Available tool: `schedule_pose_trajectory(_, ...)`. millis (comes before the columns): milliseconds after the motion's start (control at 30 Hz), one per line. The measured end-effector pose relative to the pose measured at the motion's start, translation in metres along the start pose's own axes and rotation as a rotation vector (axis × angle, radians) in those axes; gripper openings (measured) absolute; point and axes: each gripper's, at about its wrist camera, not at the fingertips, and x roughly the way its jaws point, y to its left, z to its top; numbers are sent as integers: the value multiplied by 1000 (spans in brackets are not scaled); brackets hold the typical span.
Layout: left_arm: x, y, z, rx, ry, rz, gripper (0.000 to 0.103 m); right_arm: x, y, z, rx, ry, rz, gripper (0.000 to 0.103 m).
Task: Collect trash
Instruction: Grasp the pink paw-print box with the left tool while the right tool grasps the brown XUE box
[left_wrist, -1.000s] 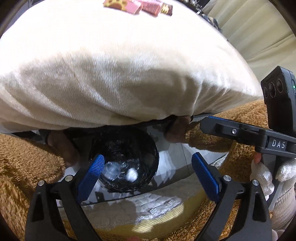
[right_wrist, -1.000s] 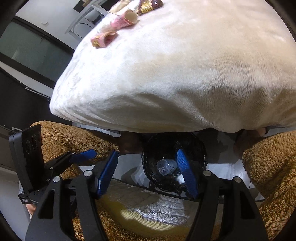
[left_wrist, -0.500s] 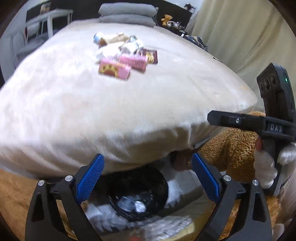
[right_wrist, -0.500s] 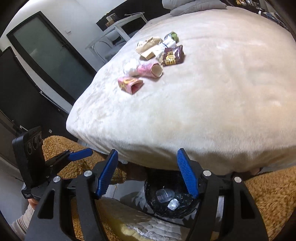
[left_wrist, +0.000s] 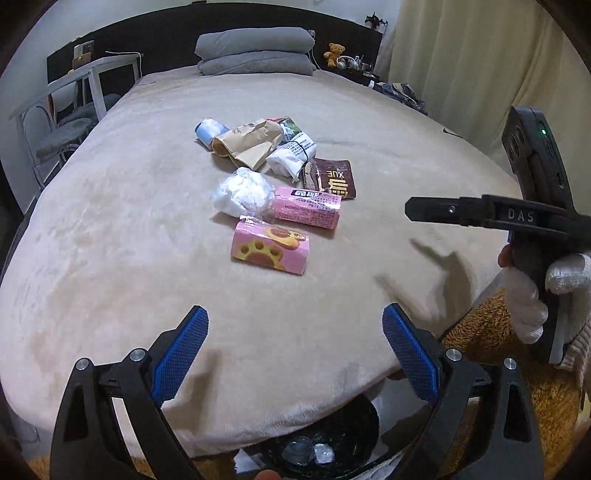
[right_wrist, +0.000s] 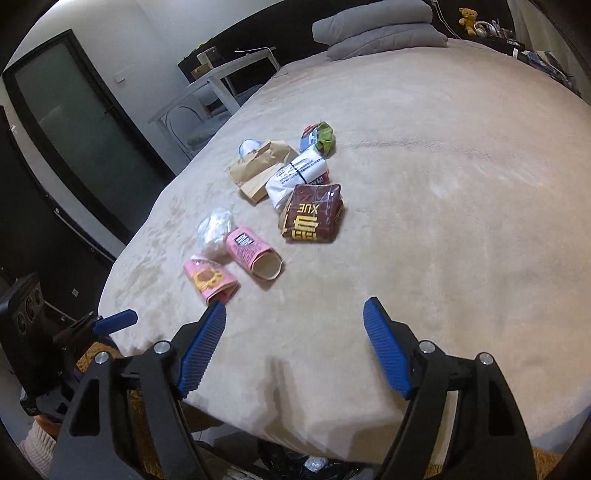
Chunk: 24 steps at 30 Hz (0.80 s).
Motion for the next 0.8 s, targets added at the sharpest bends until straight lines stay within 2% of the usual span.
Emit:
schedule_pose_trajectory(333,48,3,34,104,81,33,93,51,-8,50,32,38,-39,77)
schedule_pose_trajectory(467,60,11,42,103,101,41,93,72,-11,63,33,59,-66,77)
schedule_pose_trajectory(667,72,19,48,45,131,49,92,94,0,74,-22,70,-84,77)
schedule_pose_trajectory(767,76,16,46,66,145,53,92,102,10,74,-75,72,-143,77)
schedule_pose_trajectory(800,78,15,47,71,151,57,87,104,12,74,-85,75,-158,77)
